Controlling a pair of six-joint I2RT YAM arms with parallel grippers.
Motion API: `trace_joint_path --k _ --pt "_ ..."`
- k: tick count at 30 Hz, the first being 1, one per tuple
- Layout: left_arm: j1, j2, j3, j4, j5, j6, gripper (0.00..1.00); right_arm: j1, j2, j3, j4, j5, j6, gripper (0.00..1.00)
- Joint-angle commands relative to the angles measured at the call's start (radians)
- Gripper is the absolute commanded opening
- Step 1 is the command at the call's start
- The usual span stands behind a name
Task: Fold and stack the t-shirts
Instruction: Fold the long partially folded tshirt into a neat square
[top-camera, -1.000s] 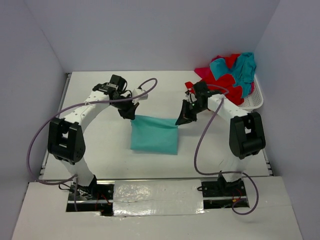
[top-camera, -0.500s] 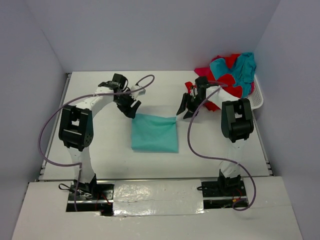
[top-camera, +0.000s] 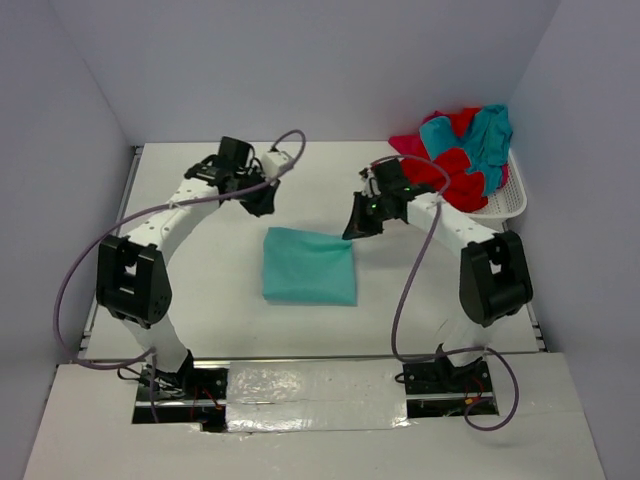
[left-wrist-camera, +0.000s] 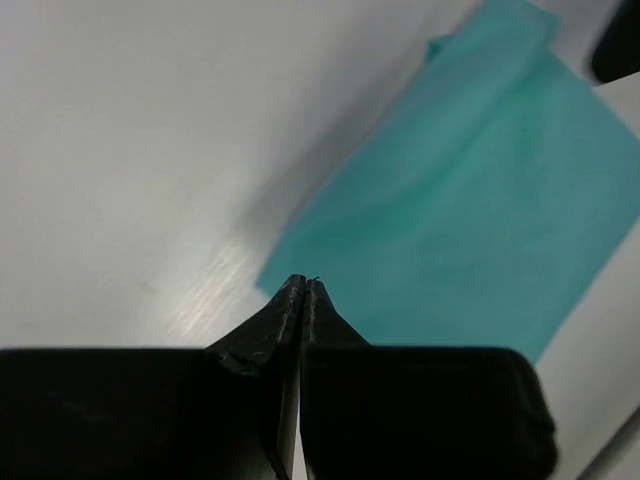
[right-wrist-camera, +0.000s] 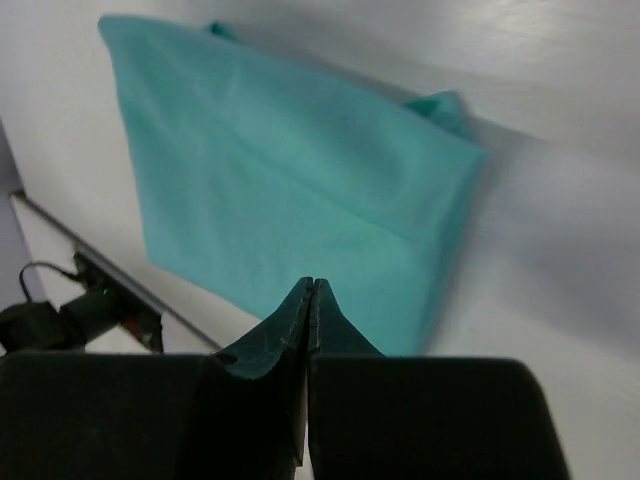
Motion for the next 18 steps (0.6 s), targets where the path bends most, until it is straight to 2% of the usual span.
trace_joint_path --k 1,8,18 --pt "-0.056 0.053 -0.041 -0.013 0.107 -0.029 0.12 0.045 0.093 -0.023 0.137 -0.091 0.057 0.00" --pt "-0.047 0.231 0.035 -0.027 0.018 -0.006 0.11 0.021 0.311 0.142 0.158 -0.085 0.074 0.00" --pt "-0.024 0.349 0.081 0.047 -0.051 -0.014 0.14 -0.027 0.454 0.184 0.216 -0.096 0.121 0.00"
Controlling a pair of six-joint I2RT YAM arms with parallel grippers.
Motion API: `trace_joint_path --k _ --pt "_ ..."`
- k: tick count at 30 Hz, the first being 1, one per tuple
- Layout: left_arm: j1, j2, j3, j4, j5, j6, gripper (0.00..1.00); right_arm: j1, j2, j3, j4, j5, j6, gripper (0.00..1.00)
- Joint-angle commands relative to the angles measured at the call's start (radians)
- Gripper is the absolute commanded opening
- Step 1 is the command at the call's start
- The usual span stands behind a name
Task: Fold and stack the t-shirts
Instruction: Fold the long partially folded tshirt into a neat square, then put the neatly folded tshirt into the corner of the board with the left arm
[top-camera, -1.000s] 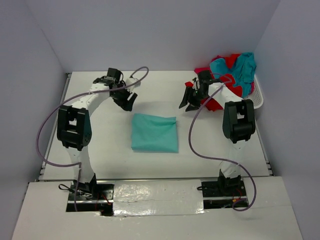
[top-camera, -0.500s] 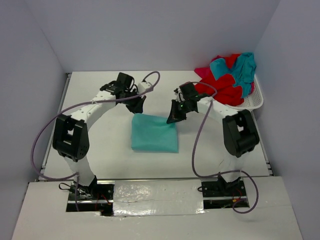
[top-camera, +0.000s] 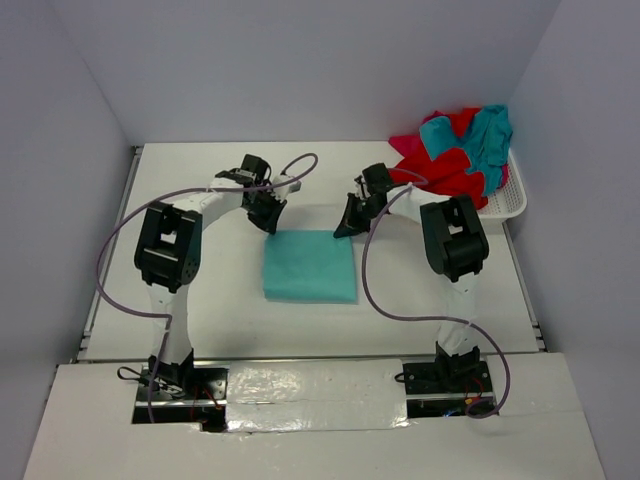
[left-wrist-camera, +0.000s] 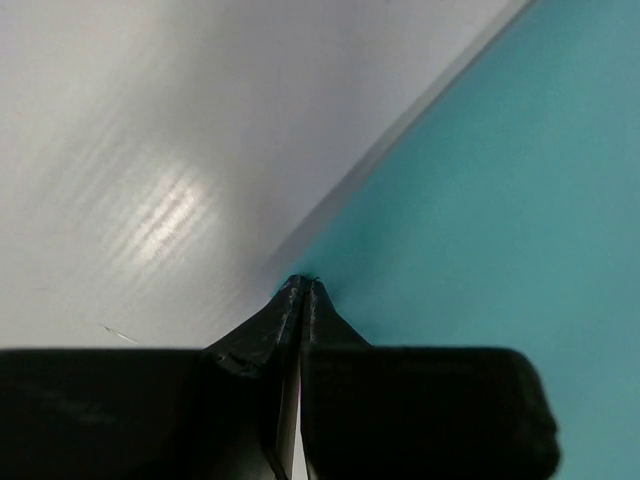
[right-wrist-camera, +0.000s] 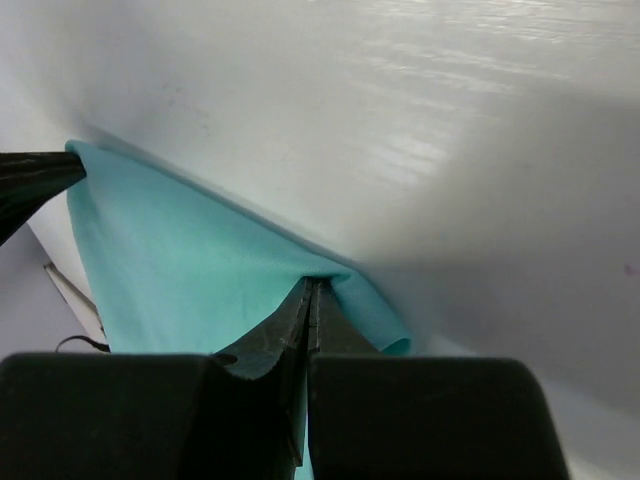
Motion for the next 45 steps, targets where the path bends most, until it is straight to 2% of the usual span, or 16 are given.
trace_joint_path --k 1,7,9,10,12,13,16,20,24,33,36,37,40,42,44,45 --pt "0.006 0.031 0.050 0.035 -0.025 -0.015 0.14 -0.007 0.022 0.023 0.029 -0.011 0.014 0.00" --pt "0.052 0.031 0.168 0.015 -0.083 -0.080 0.19 -0.030 0.023 0.168 -0.085 0.049 -0.038 0.09" --pt "0.081 -0.014 0.210 0.024 -0.117 -0.113 0.26 -0.038 0.006 0.250 -0.164 0.089 -0.081 0.22" --pt "0.091 -0.037 0.216 0.032 -0.129 -0.141 0.33 -0.040 -0.023 0.273 -0.188 0.141 -0.095 0.28" --pt "0.106 -0.123 0.218 0.041 -0.135 -0.161 0.58 -0.046 -0.059 0.314 -0.258 0.201 -0.128 0.45" --pt "0.109 -0.155 0.202 0.032 -0.097 -0.173 0.73 -0.050 -0.098 0.321 -0.278 0.230 -0.135 0.49" --pt "0.106 -0.283 0.088 0.008 0.037 -0.216 0.99 -0.049 -0.187 0.264 -0.320 0.295 -0.152 0.55" --pt "0.078 -0.352 -0.086 -0.094 0.143 -0.291 0.99 -0.049 -0.318 0.002 -0.263 0.253 -0.121 0.55" --pt "0.054 -0.420 -0.329 0.029 0.142 -0.368 0.99 -0.030 -0.408 -0.198 -0.139 0.191 -0.070 0.55" --pt "0.045 -0.335 -0.404 0.093 0.144 -0.485 0.96 -0.001 -0.459 -0.347 -0.067 0.158 -0.033 0.55" --pt "0.042 -0.263 -0.416 0.112 0.194 -0.511 0.85 -0.003 -0.467 -0.342 -0.083 0.175 -0.041 0.54" --pt "0.042 -0.231 -0.422 0.119 0.216 -0.525 0.75 -0.001 -0.468 -0.338 -0.088 0.177 -0.043 0.55" --pt "0.042 -0.190 -0.433 0.118 0.237 -0.523 0.60 -0.003 -0.478 -0.324 -0.097 0.180 -0.046 0.54" --pt "0.042 -0.182 -0.440 0.121 0.243 -0.526 0.57 -0.001 -0.485 -0.314 -0.109 0.190 -0.047 0.54" --pt "0.042 -0.182 -0.442 0.133 0.262 -0.538 0.40 -0.003 -0.490 -0.298 -0.123 0.200 -0.050 0.54" --pt "0.042 -0.180 -0.439 0.136 0.266 -0.548 0.22 -0.003 -0.497 -0.292 -0.126 0.201 -0.052 0.54"
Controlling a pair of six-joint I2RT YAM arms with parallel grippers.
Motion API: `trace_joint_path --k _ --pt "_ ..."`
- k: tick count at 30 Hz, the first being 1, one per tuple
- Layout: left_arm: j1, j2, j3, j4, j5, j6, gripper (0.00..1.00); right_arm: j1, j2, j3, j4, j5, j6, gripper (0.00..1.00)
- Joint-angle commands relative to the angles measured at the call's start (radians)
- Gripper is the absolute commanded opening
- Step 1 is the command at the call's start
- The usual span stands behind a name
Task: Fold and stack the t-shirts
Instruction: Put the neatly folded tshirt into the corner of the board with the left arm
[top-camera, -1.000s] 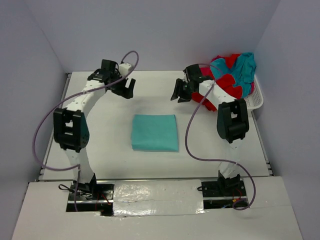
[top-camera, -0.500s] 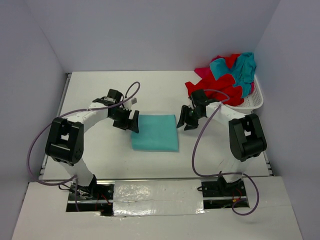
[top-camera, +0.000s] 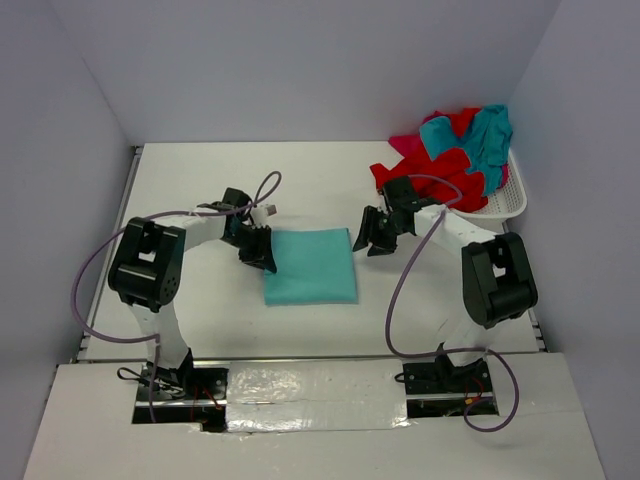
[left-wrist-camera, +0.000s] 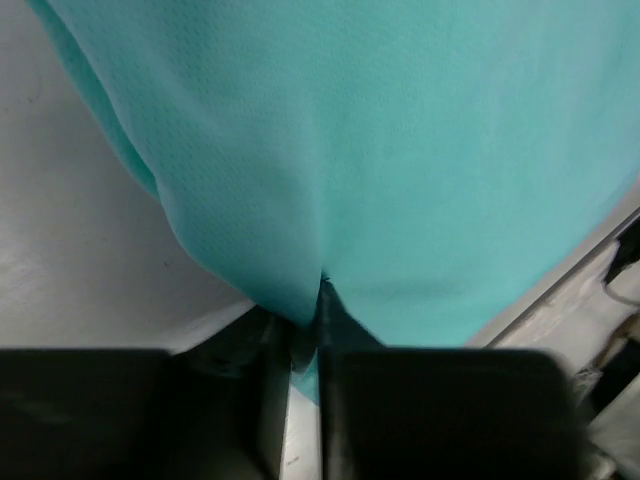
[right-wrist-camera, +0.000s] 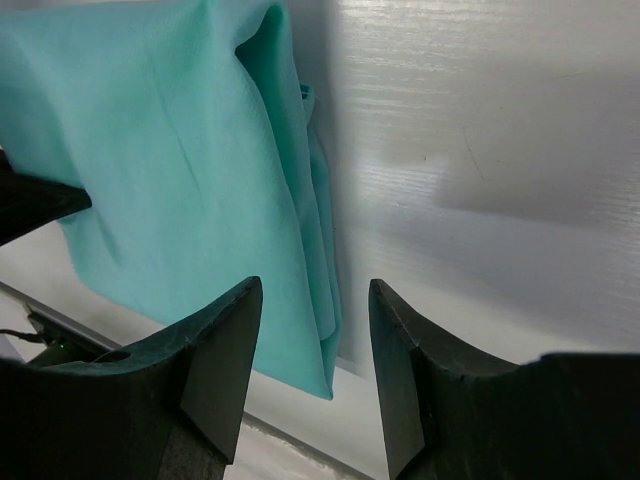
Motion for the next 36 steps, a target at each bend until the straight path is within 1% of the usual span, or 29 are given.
trace_joint_path --k 1,3,6,8,11,13,14,15,16,17,19,20,21,22,24,25,26,27,28,31,32,35,36 --pt "-0.003 0.024 -0.010 0.012 0.038 -0.023 0.15 0.003 -0.063 0.050 -0.001 0.019 -0.008 0.55" --pt "0.000 0.031 0.018 -0.004 0.029 -0.016 0.01 0.003 -0.071 0.053 -0.007 0.020 -0.013 0.54" --pt "0.046 0.057 0.055 -0.027 0.043 -0.005 0.00 0.001 -0.075 0.053 -0.015 0.028 -0.025 0.54" --pt "0.101 0.082 0.100 -0.053 0.023 0.020 0.00 0.000 -0.077 0.052 -0.024 0.033 -0.034 0.54" --pt "0.166 0.100 0.150 -0.103 -0.024 0.104 0.00 0.000 -0.085 0.047 -0.033 0.040 -0.045 0.54" --pt "0.204 0.128 0.225 -0.164 -0.064 0.200 0.00 -0.003 -0.086 0.049 -0.038 0.046 -0.061 0.54" --pt "0.218 0.145 0.300 -0.192 -0.081 0.248 0.00 -0.003 -0.085 0.050 -0.044 0.051 -0.067 0.54" --pt "0.233 0.184 0.339 -0.224 -0.119 0.320 0.00 -0.003 -0.081 0.055 -0.049 0.054 -0.076 0.54" --pt "0.271 0.205 0.380 -0.269 -0.141 0.343 0.00 -0.003 -0.077 0.060 -0.056 0.059 -0.080 0.54" --pt "0.302 0.228 0.460 -0.286 -0.156 0.380 0.00 -0.003 -0.069 0.064 -0.060 0.059 -0.085 0.54" --pt "0.369 0.304 0.549 -0.335 -0.204 0.415 0.00 -0.003 -0.062 0.083 -0.072 0.056 -0.096 0.54" --pt "0.391 0.338 0.657 -0.355 -0.227 0.449 0.00 -0.003 -0.055 0.096 -0.075 0.057 -0.099 0.54" --pt "0.409 0.401 0.710 -0.367 -0.266 0.463 0.00 -0.003 -0.052 0.102 -0.079 0.060 -0.110 0.54" --pt "0.443 0.432 0.818 -0.387 -0.291 0.474 0.00 -0.003 -0.045 0.110 -0.090 0.068 -0.113 0.54" --pt "0.486 0.528 0.928 -0.402 -0.348 0.489 0.00 -0.005 -0.037 0.135 -0.101 0.072 -0.126 0.54" --pt "0.498 0.560 1.047 -0.415 -0.359 0.492 0.00 -0.003 -0.031 0.144 -0.113 0.077 -0.133 0.54" --pt "0.509 0.594 1.104 -0.436 -0.371 0.500 0.00 -0.003 -0.017 0.164 -0.119 0.082 -0.137 0.54" --pt "0.523 0.645 1.149 -0.435 -0.391 0.506 0.00 -0.003 -0.009 0.175 -0.129 0.083 -0.142 0.54" --pt "0.528 0.659 1.204 -0.421 -0.446 0.515 0.00 -0.003 -0.002 0.184 -0.147 0.085 -0.151 0.54" --pt "0.549 0.673 1.211 -0.286 -0.530 0.553 0.00 -0.003 0.029 0.219 -0.174 0.086 -0.165 0.54" --pt "0.555 0.676 1.217 -0.231 -0.538 0.564 0.00 -0.003 0.040 0.231 -0.181 0.086 -0.169 0.54" --pt "0.580 0.714 1.269 -0.171 -0.548 0.558 0.00 -0.003 0.058 0.257 -0.210 0.098 -0.182 0.54" --pt "0.589 0.723 1.283 -0.122 -0.566 0.563 0.00 -0.003 0.061 0.264 -0.217 0.103 -0.185 0.54"
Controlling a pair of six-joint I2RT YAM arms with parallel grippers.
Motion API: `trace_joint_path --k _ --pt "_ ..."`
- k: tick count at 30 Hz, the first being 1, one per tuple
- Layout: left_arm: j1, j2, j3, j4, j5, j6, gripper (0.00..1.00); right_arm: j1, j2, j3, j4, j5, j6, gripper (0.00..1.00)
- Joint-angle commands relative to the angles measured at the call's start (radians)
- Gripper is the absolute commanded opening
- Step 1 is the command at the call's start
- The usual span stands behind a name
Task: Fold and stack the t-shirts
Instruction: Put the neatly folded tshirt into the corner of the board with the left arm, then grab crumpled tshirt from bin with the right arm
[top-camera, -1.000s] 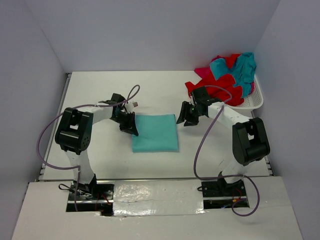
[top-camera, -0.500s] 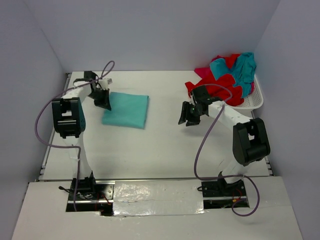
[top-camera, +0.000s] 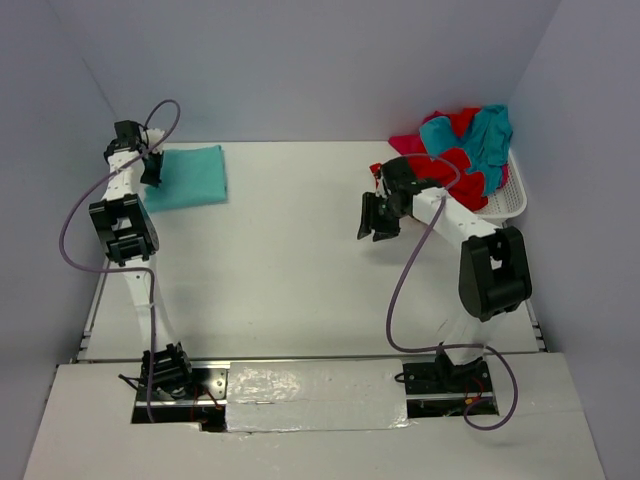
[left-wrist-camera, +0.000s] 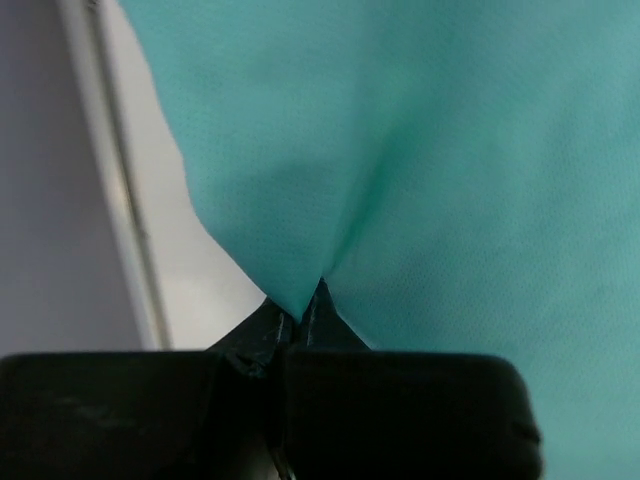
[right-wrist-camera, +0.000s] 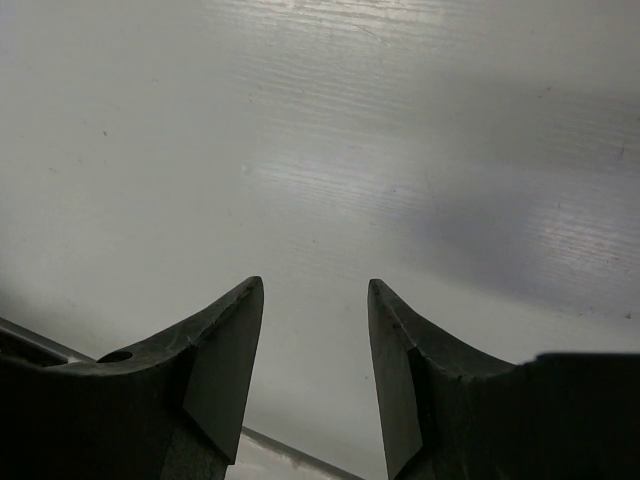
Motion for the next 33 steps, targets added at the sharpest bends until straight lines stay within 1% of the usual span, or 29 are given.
trace_joint_path --k 1,6,10,11,12,13,14,15,16,17,18,19,20,21,22,23,24,26,27,28,30,31,32,33 --pt "0.015 0.040 0.073 0.158 -0.087 0.053 0.00 -0.003 0.020 0.064 -0.068 0.026 -0.038 0.54" --pt "0.015 0.057 0.082 0.358 -0.139 0.103 0.00 -0.003 0.041 0.092 -0.108 0.043 -0.058 0.54" --pt "0.018 0.084 0.102 0.393 -0.156 0.103 0.00 -0.003 0.055 0.135 -0.135 0.052 -0.061 0.54" --pt "0.018 0.083 0.089 0.407 -0.166 0.101 0.02 -0.003 0.057 0.141 -0.137 0.052 -0.062 0.54" --pt "0.018 0.081 0.067 0.418 -0.178 0.103 0.08 -0.003 0.057 0.151 -0.143 0.052 -0.064 0.54" --pt "0.018 0.081 0.062 0.421 -0.178 0.098 0.33 -0.003 0.055 0.179 -0.147 0.052 -0.064 0.55" --pt "0.019 0.080 0.059 0.416 -0.176 0.097 0.45 -0.004 0.052 0.200 -0.154 0.061 -0.064 0.55" --pt "0.019 0.077 0.049 0.412 -0.187 0.089 0.56 -0.006 0.049 0.264 -0.179 0.070 -0.068 0.56" --pt "0.019 0.064 0.043 0.403 -0.198 0.083 0.79 -0.012 0.051 0.312 -0.198 0.092 -0.071 0.58" --pt "0.022 0.054 0.026 0.401 -0.218 0.064 0.87 -0.036 0.063 0.364 -0.247 0.112 -0.071 0.70" --pt "0.025 0.028 0.016 0.397 -0.222 0.054 0.96 -0.058 0.074 0.488 -0.270 0.129 -0.071 0.92" --pt "0.030 0.012 0.010 0.392 -0.219 0.043 0.99 -0.085 0.090 0.557 -0.290 0.138 -0.073 1.00" --pt "0.037 -0.003 0.007 0.386 -0.218 0.029 0.99 -0.149 0.107 0.622 -0.316 0.146 -0.074 1.00" --pt "0.042 -0.020 0.010 0.377 -0.216 0.000 1.00 -0.186 0.159 0.689 -0.325 0.161 -0.076 1.00" --pt "0.047 -0.058 0.013 0.366 -0.196 -0.012 0.99 -0.223 0.192 0.807 -0.330 0.176 -0.076 1.00" --pt "0.050 -0.080 0.009 0.343 -0.186 -0.023 0.99 -0.260 0.222 0.855 -0.329 0.225 -0.073 1.00" --pt "0.051 -0.138 0.000 0.334 -0.163 -0.035 0.99 -0.330 0.289 0.936 -0.324 0.247 -0.059 1.00" --pt "0.047 -0.208 -0.052 0.297 -0.100 -0.040 0.99 -0.380 0.360 1.004 -0.313 0.284 -0.044 1.00" --pt "0.044 -0.248 -0.082 0.283 -0.063 -0.035 0.99 -0.414 0.427 1.070 -0.309 0.281 -0.041 1.00" --pt "0.041 -0.326 -0.111 0.266 -0.004 -0.031 0.99 -0.423 0.461 1.102 -0.307 0.284 -0.036 1.00" --pt "0.019 -0.400 -0.213 0.222 0.031 -0.028 0.99 -0.438 0.524 1.145 -0.293 0.304 -0.016 1.00" --pt "0.010 -0.463 -0.247 0.208 0.050 -0.026 0.99 -0.446 0.532 1.132 -0.275 0.310 -0.009 0.99" --pt "-0.008 -0.489 -0.311 0.191 0.078 -0.022 0.99 -0.451 0.534 1.107 -0.252 0.308 -0.001 1.00" --pt "-0.019 -0.535 -0.344 0.162 0.084 -0.020 0.99 -0.454 0.537 1.056 -0.202 0.284 -0.001 1.00"
